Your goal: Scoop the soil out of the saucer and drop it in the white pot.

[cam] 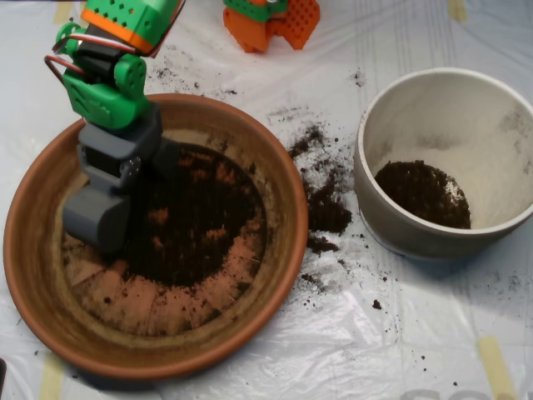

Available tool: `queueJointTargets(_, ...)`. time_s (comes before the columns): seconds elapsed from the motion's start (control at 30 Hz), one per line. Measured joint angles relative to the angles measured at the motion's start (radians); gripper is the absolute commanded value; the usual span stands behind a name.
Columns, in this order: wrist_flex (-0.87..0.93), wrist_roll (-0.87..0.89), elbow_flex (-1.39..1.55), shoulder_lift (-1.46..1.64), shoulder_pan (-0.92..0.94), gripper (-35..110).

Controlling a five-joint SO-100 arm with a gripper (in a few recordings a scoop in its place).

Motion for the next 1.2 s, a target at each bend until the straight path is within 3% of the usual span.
queueJointTargets(0.23,0.032,-0.011,-0.149,-0.097,0.02,29)
queueJointTargets(0.33,0.054,-0.014,-0.201,-0.13,0.029,6)
queueJointTargets(0.4,0.04,-0.021,-0.221,-0.138,0.029,0)
queueJointTargets(0.8,0.104,-0.071,-0.255,-0.127,0.0,0)
queueJointTargets(1.2,0.342,-0.054,-0.253,0.278,-0.225,-1)
